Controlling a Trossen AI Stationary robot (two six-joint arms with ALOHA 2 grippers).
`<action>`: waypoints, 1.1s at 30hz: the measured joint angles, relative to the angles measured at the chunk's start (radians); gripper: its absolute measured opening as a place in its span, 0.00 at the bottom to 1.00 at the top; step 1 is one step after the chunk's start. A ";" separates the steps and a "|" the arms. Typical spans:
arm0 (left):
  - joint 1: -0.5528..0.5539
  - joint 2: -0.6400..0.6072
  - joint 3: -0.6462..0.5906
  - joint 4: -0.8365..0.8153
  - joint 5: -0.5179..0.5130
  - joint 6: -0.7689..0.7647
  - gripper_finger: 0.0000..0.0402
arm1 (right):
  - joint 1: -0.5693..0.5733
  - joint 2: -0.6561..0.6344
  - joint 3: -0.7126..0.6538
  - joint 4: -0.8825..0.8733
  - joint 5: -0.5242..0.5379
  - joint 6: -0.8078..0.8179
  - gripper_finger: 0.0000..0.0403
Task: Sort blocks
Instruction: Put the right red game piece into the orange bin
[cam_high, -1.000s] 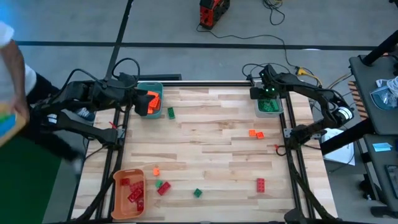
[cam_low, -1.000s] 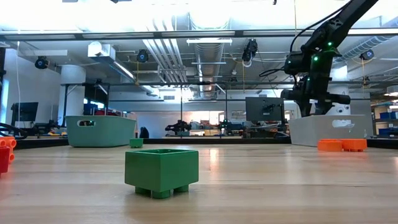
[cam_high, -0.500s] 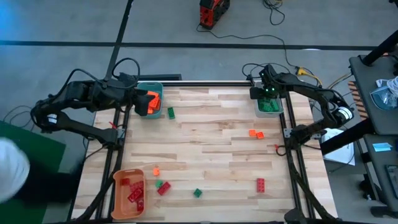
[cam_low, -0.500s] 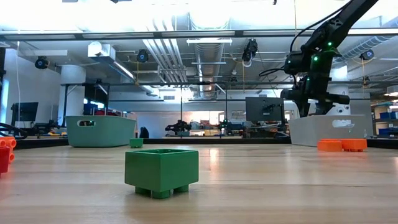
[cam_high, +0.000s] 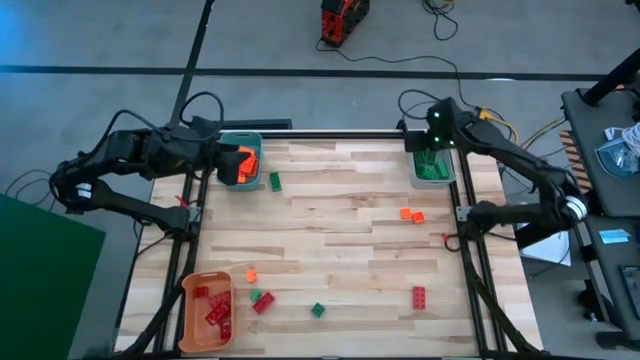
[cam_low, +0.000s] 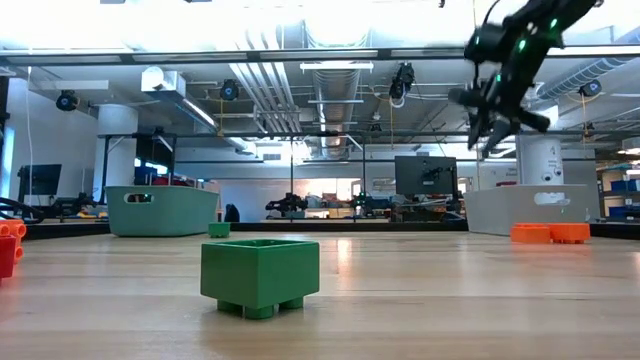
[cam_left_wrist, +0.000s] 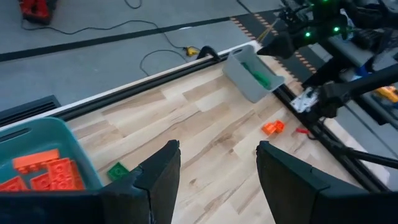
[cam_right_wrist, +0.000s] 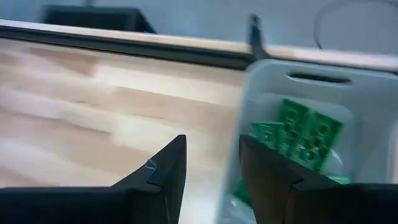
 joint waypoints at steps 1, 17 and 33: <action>0.000 0.000 0.000 0.009 0.005 0.004 0.47 | 0.022 -0.023 0.006 -0.001 -0.002 0.001 0.33; -0.007 0.048 0.000 0.018 0.132 0.005 0.47 | 0.508 -0.110 0.178 -0.003 -0.052 0.063 0.24; -0.186 0.194 0.000 0.017 0.206 0.250 0.47 | 0.909 -0.045 0.271 -0.147 -0.051 0.108 0.22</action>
